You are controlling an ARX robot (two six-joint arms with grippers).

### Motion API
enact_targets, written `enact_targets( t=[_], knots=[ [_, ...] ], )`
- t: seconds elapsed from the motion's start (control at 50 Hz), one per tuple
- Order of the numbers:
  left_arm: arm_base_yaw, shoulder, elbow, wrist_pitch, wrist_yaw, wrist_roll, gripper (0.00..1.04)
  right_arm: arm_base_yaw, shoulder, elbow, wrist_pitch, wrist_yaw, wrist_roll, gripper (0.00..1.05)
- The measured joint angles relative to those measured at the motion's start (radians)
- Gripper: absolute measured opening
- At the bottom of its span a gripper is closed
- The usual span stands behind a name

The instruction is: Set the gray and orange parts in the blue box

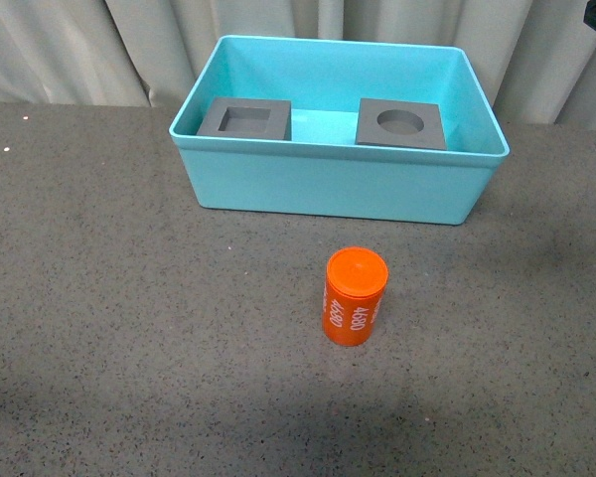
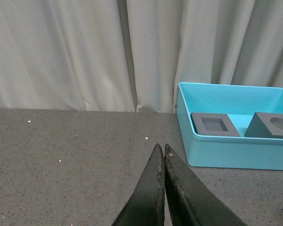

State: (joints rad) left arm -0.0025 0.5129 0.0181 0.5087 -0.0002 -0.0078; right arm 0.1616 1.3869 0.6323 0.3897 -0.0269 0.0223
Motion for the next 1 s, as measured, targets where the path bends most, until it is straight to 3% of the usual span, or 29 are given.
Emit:
enact_targets(
  t=[0.819,0.899,0.999],
  knots=[
    [0.0,-0.341,0.0,-0.333,0.0,0.0,0.04,0.0,0.0,0.0,0.0,0.0,0.0,0.95],
    [0.0,-0.466,0.0,-0.491,0.001,0.0,0.04,0.0,0.0,0.0,0.0,0.0,0.0,0.95],
    [0.0,-0.507,0.0,-0.505,0.0,0.0,0.04,0.0,0.0,0.0,0.0,0.0,0.0,0.95]
  ],
)
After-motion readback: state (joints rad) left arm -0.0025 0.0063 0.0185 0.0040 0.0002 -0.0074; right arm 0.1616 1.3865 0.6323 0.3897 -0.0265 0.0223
